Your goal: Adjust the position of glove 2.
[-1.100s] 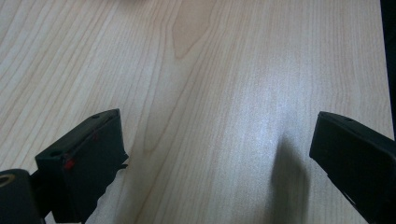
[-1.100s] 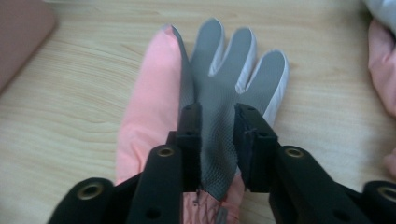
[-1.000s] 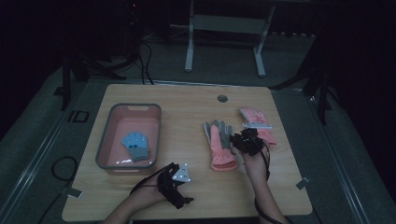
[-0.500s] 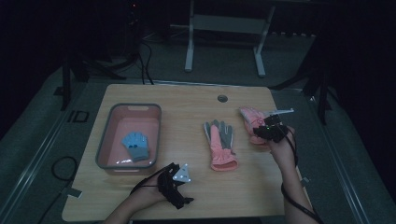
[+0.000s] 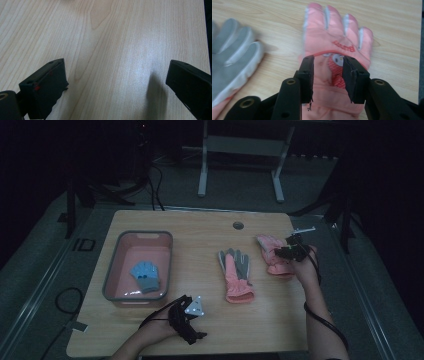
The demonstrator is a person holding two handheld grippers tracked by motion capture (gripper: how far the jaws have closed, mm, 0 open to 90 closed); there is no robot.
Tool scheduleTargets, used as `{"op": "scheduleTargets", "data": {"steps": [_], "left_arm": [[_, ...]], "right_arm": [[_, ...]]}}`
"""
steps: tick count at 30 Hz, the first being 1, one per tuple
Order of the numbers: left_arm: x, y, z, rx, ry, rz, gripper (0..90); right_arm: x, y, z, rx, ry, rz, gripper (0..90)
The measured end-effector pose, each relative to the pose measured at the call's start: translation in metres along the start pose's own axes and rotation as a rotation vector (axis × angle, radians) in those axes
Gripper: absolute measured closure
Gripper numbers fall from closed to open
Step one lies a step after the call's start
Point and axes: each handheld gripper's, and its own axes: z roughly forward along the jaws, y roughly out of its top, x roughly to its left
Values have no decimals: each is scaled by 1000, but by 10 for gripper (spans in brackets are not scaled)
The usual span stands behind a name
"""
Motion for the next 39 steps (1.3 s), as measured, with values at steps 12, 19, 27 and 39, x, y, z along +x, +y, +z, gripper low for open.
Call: {"op": "scheduleTargets", "data": {"steps": [12, 19, 27, 39], "left_arm": [[1, -1, 1, 2, 2, -3, 34], [1, -1, 1, -1, 1, -4, 34], [1, -1, 0, -3, 3, -1, 34], [-1, -1, 1, -2, 8, 3, 34]], "right_arm": [[-10, -9, 34, 79, 23, 20, 746], [-2, -8, 30, 55, -28, 33, 894], [9, -9, 1, 19, -58, 69, 897], [31, -26, -68, -91, -50, 46, 896]]}}
